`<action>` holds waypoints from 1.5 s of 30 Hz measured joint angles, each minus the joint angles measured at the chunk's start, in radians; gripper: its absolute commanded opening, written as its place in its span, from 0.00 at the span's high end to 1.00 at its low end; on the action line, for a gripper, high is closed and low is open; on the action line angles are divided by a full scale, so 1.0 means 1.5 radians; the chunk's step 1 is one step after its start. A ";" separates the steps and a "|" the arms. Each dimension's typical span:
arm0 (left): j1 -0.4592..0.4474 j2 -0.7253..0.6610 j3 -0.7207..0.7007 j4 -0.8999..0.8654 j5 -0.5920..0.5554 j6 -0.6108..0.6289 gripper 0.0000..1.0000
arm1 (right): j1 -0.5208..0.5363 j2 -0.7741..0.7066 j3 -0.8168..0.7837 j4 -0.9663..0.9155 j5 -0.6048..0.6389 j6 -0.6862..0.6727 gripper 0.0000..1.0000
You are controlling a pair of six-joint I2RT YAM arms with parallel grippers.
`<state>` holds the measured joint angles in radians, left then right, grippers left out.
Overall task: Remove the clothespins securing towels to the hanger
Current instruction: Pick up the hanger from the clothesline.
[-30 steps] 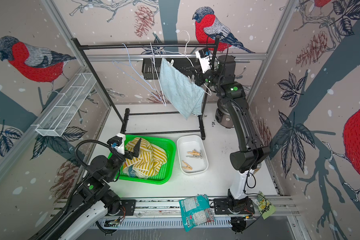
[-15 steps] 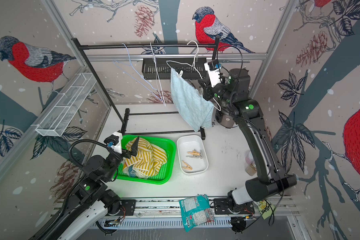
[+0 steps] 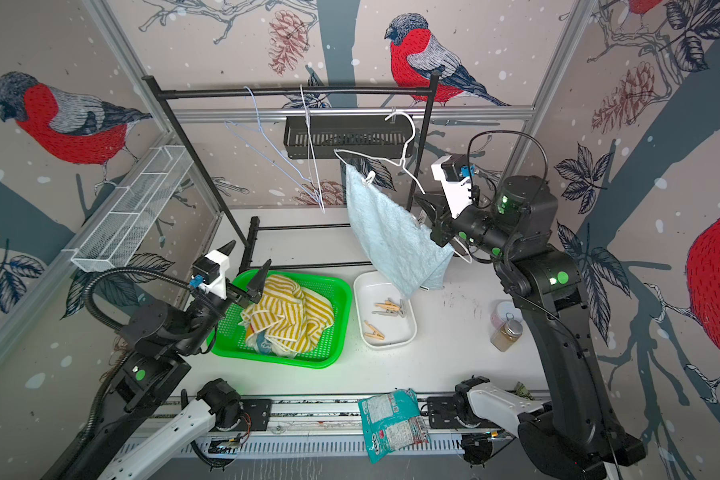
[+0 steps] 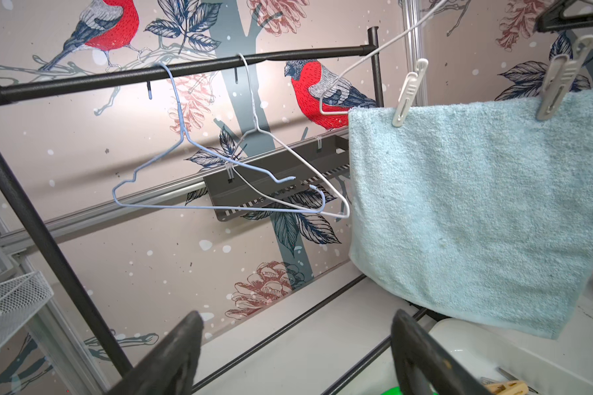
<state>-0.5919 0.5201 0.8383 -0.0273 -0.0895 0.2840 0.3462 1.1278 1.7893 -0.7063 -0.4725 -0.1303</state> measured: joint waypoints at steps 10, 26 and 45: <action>0.000 0.016 0.161 -0.048 0.092 0.055 0.18 | 0.075 0.020 0.082 -0.010 -0.108 0.016 1.00; 0.000 0.044 0.255 -0.198 0.152 0.152 0.22 | 0.308 0.181 0.074 0.027 -0.079 0.005 1.00; 0.003 0.147 0.193 -0.229 0.040 0.224 0.29 | 0.323 0.283 0.029 0.052 -0.070 -0.114 1.00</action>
<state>-0.5877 0.7406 1.1278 -0.3702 -0.0292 0.6193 0.8303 1.5517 1.8324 -0.6277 -0.5774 -0.3019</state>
